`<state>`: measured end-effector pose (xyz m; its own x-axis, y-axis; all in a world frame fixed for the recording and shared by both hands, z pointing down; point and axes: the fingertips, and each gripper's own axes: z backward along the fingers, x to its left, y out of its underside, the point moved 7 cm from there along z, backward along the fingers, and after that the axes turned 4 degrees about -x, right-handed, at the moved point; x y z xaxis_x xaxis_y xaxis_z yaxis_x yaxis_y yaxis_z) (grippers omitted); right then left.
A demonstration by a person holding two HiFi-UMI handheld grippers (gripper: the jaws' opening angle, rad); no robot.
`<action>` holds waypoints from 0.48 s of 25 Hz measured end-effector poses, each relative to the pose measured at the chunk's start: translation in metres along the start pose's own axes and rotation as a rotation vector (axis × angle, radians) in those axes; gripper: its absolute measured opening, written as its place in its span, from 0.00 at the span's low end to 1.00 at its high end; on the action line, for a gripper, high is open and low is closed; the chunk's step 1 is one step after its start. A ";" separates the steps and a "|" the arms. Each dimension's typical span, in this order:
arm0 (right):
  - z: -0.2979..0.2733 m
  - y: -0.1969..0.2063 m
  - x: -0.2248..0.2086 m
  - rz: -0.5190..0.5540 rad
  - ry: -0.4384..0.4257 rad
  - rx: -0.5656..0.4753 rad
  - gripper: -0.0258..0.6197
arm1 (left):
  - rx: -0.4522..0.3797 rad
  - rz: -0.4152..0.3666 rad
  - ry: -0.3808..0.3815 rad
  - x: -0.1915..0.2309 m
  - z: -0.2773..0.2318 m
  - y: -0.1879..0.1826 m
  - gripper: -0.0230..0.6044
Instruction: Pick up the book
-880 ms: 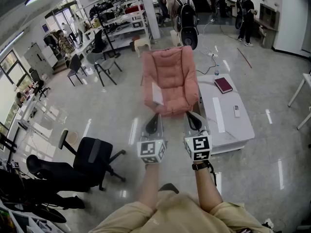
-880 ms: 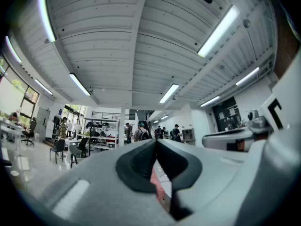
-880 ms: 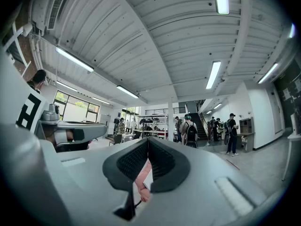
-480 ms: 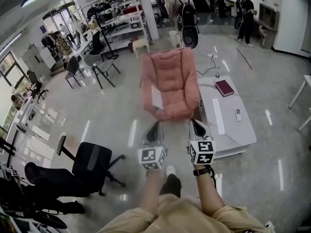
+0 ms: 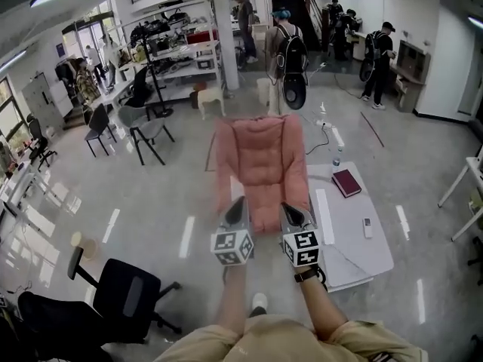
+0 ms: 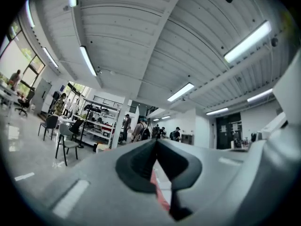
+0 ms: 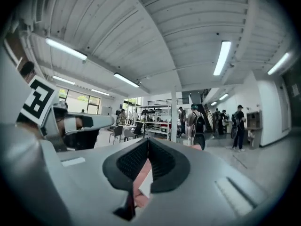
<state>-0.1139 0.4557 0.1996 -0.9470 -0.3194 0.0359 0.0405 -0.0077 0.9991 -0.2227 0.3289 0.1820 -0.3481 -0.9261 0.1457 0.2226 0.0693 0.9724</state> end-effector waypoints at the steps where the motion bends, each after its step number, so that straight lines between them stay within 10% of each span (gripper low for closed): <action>1: -0.021 -0.004 0.003 0.045 -0.013 -0.004 0.05 | 0.000 -0.025 -0.007 0.013 -0.015 -0.004 0.04; 12: -0.192 0.018 -0.032 0.082 -0.017 0.005 0.06 | 0.035 -0.082 0.022 0.112 -0.154 0.034 0.04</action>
<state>-0.0213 0.2841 0.2124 -0.9457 -0.3029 0.1176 0.1164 0.0221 0.9930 -0.1142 0.1705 0.2034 -0.3432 -0.9372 0.0617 0.1622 0.0056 0.9867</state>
